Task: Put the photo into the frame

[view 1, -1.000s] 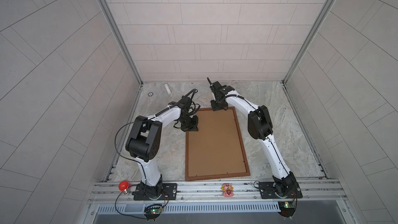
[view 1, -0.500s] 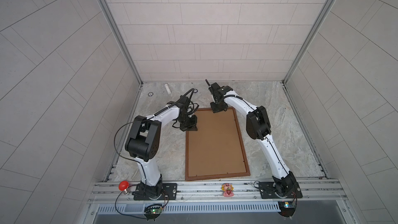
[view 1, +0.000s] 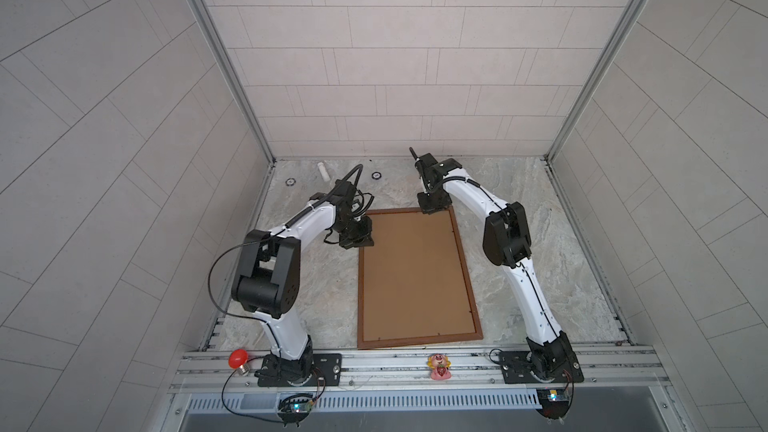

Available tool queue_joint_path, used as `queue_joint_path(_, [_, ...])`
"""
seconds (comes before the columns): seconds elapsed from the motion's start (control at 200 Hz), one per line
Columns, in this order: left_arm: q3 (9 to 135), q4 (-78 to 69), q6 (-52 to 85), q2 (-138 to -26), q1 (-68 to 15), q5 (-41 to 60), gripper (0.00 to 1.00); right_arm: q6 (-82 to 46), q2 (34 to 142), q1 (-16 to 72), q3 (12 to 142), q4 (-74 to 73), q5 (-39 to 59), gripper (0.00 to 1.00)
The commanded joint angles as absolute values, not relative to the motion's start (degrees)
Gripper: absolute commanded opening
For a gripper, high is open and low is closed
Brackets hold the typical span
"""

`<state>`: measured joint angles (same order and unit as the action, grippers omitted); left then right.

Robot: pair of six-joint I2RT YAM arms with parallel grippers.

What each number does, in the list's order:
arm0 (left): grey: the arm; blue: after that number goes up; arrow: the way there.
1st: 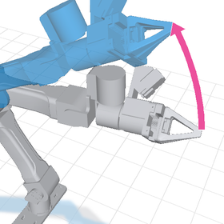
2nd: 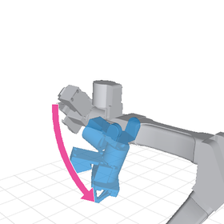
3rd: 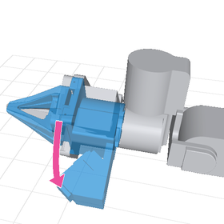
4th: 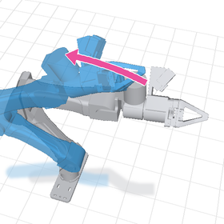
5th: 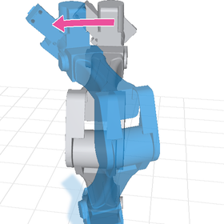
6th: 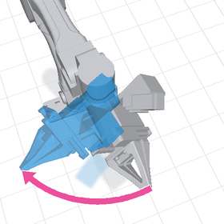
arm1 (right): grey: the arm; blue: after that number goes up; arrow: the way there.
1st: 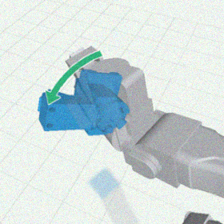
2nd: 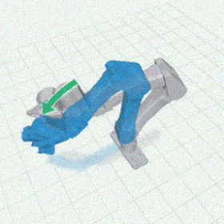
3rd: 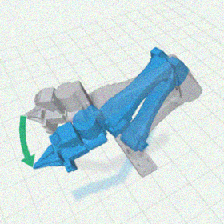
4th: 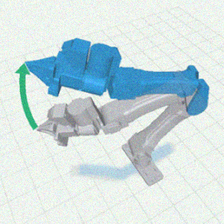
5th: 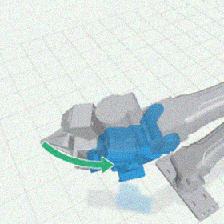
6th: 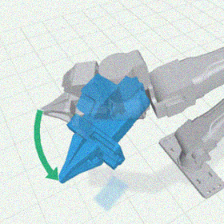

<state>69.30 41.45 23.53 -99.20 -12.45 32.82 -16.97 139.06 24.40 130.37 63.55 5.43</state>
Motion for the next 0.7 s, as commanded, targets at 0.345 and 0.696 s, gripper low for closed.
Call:
queue_joint_path(0.345, [63.31,43.24,24.26,-95.57,-8.75,18.83,0.10,-22.06,103.57,17.93,83.32,46.34,20.67,0.23])
queue_joint_path(0.696, [60.22,44.66,23.60,-100.18,-8.79,11.60,0.10,-22.03,91.77,17.32,60.86,38.74,26.96,0.65])
